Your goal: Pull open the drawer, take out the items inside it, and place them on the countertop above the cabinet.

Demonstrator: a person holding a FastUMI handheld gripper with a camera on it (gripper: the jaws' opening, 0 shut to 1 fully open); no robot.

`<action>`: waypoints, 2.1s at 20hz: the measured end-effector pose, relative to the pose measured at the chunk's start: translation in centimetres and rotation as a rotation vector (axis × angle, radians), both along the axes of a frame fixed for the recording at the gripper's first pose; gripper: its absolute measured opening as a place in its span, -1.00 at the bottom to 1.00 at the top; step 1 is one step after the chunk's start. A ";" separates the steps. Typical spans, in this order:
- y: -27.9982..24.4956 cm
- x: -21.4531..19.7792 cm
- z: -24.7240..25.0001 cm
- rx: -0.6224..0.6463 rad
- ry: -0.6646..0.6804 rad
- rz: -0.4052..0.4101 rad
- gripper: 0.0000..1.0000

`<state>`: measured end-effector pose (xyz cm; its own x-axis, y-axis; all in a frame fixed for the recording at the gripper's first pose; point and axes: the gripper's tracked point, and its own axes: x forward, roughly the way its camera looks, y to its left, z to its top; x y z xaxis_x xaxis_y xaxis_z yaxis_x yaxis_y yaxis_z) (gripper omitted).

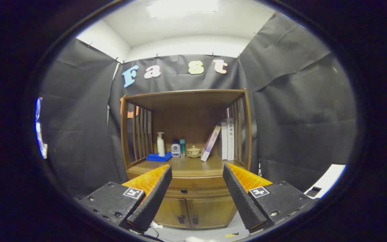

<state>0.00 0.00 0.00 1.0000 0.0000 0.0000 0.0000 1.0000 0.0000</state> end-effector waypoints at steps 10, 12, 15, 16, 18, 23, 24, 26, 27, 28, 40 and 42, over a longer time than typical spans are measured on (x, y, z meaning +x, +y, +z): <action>-0.2 -0.5 0.3 0.005 -0.008 -0.023 0.99; 0.2 -0.5 0.4 0.015 -0.011 -0.011 0.99; 0.6 -0.1 0.1 0.009 -0.004 -0.006 0.98; 0.5 0.0 -0.2 0.006 -0.001 -0.008 0.99; 1.0 0.4 -0.6 -0.004 0.000 0.003 0.98; 2.3 2.4 -3.6 -0.002 0.034 0.032 0.98; 2.7 3.0 -4.5 0.002 0.047 0.037 0.98; 3.2 4.2 -6.4 0.016 0.078 0.037 0.98; 3.5 4.9 -7.6 0.024 0.104 0.041 0.99; 3.8 5.4 -8.9 0.030 0.123 0.045 0.99; 4.9 15.8 -20.5 -0.021 0.262 -0.005 0.99; 4.9 17.6 -21.6 -0.020 0.283 -0.014 0.99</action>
